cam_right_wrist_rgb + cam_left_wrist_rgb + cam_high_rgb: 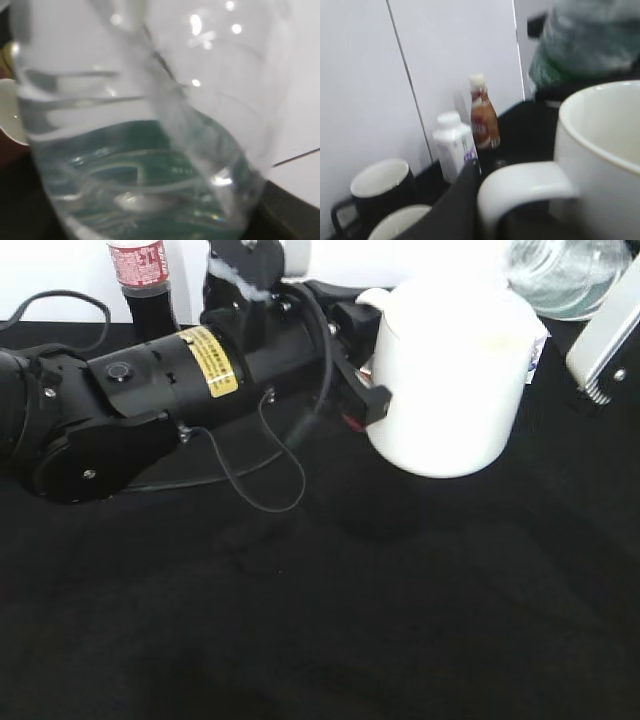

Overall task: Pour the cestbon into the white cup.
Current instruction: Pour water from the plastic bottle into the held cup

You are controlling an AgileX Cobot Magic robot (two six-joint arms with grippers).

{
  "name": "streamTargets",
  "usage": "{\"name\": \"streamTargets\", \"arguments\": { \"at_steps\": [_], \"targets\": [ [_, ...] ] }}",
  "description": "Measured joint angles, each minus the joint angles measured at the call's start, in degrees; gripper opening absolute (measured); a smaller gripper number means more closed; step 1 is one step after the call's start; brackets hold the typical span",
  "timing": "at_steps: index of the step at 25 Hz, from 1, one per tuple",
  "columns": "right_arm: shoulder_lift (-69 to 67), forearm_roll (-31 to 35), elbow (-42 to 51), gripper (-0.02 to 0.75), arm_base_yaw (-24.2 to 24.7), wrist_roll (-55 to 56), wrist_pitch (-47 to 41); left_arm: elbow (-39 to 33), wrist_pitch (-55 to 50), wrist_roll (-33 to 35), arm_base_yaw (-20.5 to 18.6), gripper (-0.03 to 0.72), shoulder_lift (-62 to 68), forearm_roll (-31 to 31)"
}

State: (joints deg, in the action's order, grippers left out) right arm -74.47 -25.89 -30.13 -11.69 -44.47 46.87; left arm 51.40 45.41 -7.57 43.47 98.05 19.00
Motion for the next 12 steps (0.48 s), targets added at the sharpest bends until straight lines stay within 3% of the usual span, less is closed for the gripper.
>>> {"name": "streamTargets", "arguments": {
  "at_steps": [12],
  "targets": [
    [0.19,2.26,-0.05,0.477,0.00,-17.55,1.84,-0.09,-1.11,-0.45,0.00,0.046,0.02,1.70]
  ]
}}
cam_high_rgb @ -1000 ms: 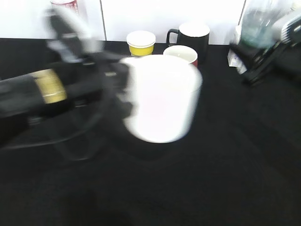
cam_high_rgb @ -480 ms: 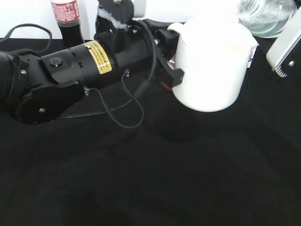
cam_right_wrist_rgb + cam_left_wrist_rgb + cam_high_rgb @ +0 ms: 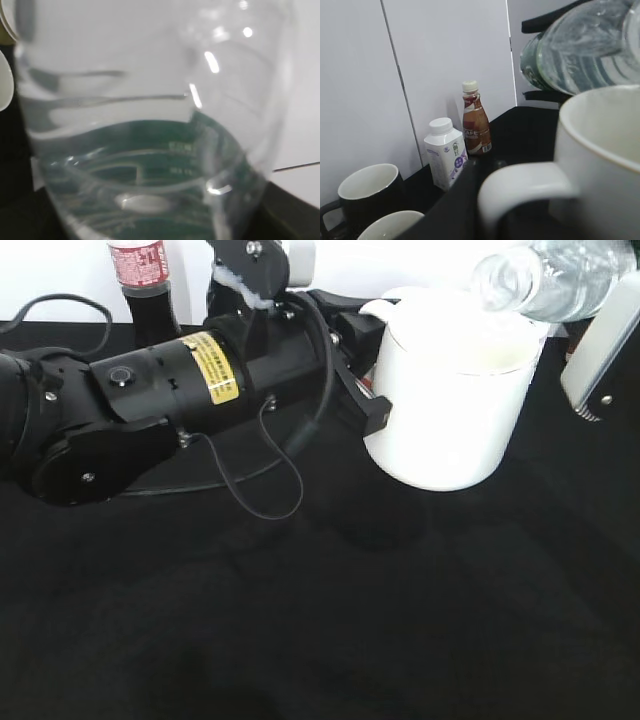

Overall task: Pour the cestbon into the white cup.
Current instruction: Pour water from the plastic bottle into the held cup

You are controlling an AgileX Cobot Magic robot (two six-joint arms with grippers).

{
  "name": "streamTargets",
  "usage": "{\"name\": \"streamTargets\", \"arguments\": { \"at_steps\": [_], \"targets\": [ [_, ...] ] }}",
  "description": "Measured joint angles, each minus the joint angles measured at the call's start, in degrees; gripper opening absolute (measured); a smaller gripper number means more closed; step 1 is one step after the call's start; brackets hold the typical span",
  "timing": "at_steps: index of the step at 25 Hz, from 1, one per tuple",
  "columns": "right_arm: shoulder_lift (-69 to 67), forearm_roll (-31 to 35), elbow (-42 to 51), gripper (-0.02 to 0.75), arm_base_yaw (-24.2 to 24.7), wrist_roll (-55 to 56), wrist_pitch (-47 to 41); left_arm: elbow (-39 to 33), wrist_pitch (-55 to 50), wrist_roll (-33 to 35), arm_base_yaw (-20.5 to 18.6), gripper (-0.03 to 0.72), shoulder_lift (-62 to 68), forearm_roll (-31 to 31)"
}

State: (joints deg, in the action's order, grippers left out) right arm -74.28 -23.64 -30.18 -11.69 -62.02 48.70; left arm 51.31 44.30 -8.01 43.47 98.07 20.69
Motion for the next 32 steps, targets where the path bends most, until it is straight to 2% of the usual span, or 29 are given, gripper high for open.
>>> {"name": "streamTargets", "arguments": {
  "at_steps": [5,14,32],
  "targets": [
    [0.00,0.04,0.00,0.477,0.00,-1.53,4.13,0.00,0.92,-0.28,0.00,0.045,0.00,-0.19],
    [0.00,5.73,0.00,0.477,0.00,-6.57,4.31,0.00,2.96,-0.63,0.00,0.045,0.00,-0.06],
    [0.00,10.07,0.00,0.477,0.00,-19.36,6.92,0.00,-0.14,-0.68,0.00,0.045,0.00,0.18]
  ]
}}
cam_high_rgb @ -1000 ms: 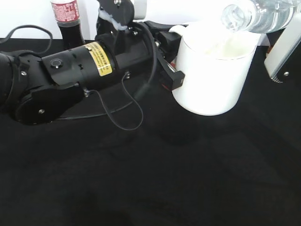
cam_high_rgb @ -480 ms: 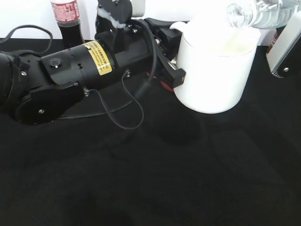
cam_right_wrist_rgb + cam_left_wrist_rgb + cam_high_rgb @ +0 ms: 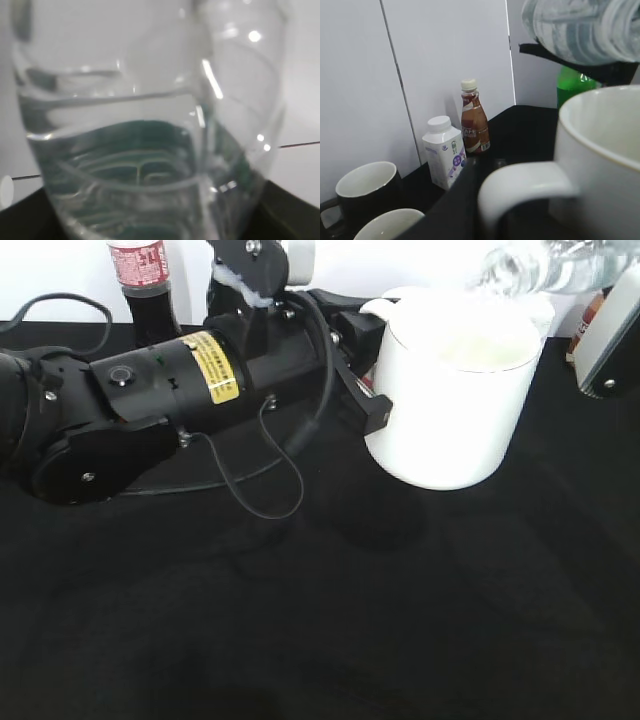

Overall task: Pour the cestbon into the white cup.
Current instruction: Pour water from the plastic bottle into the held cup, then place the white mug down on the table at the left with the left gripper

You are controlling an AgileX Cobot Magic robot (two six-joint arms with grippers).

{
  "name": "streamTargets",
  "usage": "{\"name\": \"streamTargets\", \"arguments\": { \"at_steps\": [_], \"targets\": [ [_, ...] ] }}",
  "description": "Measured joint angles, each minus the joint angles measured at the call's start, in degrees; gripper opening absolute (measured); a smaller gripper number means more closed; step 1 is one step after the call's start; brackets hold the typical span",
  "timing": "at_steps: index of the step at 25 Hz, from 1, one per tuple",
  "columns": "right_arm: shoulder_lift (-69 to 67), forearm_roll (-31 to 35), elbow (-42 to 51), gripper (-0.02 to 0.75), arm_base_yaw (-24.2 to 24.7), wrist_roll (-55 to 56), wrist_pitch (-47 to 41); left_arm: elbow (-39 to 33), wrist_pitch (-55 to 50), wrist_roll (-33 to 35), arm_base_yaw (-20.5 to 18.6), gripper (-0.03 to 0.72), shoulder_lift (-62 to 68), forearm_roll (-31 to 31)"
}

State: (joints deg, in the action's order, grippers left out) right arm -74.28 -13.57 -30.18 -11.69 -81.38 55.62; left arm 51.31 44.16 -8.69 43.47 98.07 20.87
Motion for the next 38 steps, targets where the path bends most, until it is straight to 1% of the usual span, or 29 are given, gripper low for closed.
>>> {"name": "streamTargets", "arguments": {
  "at_steps": [8,14,16,19,20,23,24,25,26,28,30,33,34,35,36,38],
  "targets": [
    [0.00,0.16,0.00,0.477,0.00,-5.11,0.74,0.00,-0.41,0.05,0.00,0.045,0.00,0.05],
    [0.00,0.73,0.00,0.477,0.00,-4.66,2.86,0.00,-0.92,0.15,0.00,0.045,0.00,0.26],
    [0.00,1.07,0.00,0.475,0.00,2.52,2.55,0.00,-0.92,0.15,0.00,0.045,0.00,0.29],
    [0.07,1.08,0.00,0.475,0.00,17.10,-2.86,0.00,0.54,0.17,0.00,0.045,0.04,-0.21],
    [0.07,1.08,0.00,0.475,0.00,23.86,-4.04,0.00,0.97,0.17,0.00,0.045,0.04,-0.46],
    [0.07,1.25,0.00,0.475,0.00,51.47,-4.64,0.00,0.86,0.17,-0.89,0.045,-1.77,-0.61],
    [0.07,1.69,0.00,0.475,0.00,58.64,-5.70,0.00,0.15,0.17,-1.73,0.045,-2.82,-0.66],
    [0.07,3.11,0.00,0.475,0.00,63.07,-8.62,0.00,-0.68,0.17,-2.92,0.045,-3.89,-0.70],
    [0.07,5.12,0.00,0.475,0.00,64.66,-12.50,0.00,-0.97,0.17,-4.52,0.045,-4.78,-0.70],
    [0.07,7.71,0.00,0.475,0.00,65.51,-17.64,0.00,-3.36,0.17,-8.86,0.045,-7.06,-0.77],
    [0.07,10.41,0.00,0.475,0.00,65.63,-19.00,-0.47,-5.37,0.17,-13.79,0.045,-9.52,-1.10],
    [-0.60,10.90,0.00,0.475,0.00,65.68,-19.45,-3.41,-5.15,0.17,-19.88,0.045,-10.90,-1.57],
    [-1.86,11.01,0.00,0.475,0.00,65.68,-19.45,-6.38,-3.78,1.03,-21.36,0.045,-10.97,-4.73],
    [-2.34,11.01,0.00,0.475,0.00,65.68,-19.45,-7.69,-2.90,1.79,-21.62,0.045,-11.01,-6.56],
    [-3.21,11.01,0.00,0.475,0.00,65.68,-19.45,-10.09,-0.91,4.87,-21.77,0.045,-11.01,-10.52],
    [-5.09,11.01,0.00,0.475,0.00,65.73,-18.89,-13.67,3.30,8.34,-21.77,0.045,-9.81,-17.44]
  ]
}}
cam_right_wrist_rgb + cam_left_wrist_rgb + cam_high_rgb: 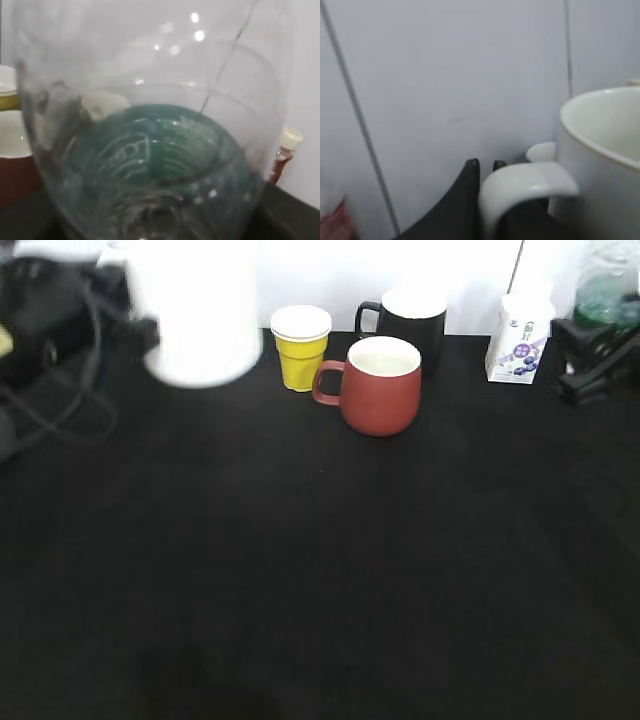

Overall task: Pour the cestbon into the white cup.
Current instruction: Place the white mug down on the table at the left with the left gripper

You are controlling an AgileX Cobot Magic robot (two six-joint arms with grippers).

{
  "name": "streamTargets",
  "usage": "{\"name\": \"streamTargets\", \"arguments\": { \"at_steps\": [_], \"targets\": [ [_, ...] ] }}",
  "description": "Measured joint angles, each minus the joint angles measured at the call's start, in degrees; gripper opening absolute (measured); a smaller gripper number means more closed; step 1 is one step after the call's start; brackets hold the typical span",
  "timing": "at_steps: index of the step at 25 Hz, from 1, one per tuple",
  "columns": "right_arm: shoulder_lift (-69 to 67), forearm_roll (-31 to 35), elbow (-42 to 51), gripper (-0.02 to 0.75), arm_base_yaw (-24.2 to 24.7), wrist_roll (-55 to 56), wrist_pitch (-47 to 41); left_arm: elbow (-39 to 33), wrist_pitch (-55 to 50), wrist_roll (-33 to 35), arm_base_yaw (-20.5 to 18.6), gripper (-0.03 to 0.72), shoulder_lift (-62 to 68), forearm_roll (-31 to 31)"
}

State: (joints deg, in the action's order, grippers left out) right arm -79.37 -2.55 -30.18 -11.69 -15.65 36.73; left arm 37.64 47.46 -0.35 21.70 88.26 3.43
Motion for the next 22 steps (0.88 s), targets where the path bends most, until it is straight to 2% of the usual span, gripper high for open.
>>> {"name": "streamTargets", "arguments": {
  "at_steps": [5,7,9,12,16,22],
  "targets": [
    [-0.99,0.00,0.00,0.475,0.00,0.00,2.86,-0.74,12.91,2.88,0.00,0.045,13.55,-11.58],
    [-0.99,0.00,0.00,0.475,0.00,0.29,2.88,0.35,15.98,3.07,-0.02,0.045,20.60,-14.08],
    [-1.04,0.00,0.00,0.475,0.00,1.94,2.88,3.28,16.49,3.11,-0.22,0.045,25.98,-14.03],
    [-1.04,0.00,0.00,0.475,0.00,2.36,2.89,8.01,16.91,7.09,-1.42,0.045,30.78,-13.53],
    [-1.04,0.00,0.00,0.475,0.00,2.36,2.89,12.79,18.47,7.46,-3.70,0.044,34.91,-13.35],
    [-1.04,0.00,0.00,0.475,0.00,2.43,3.49,14.22,20.05,7.14,-3.53,0.044,36.68,-13.46]
  ]
}}
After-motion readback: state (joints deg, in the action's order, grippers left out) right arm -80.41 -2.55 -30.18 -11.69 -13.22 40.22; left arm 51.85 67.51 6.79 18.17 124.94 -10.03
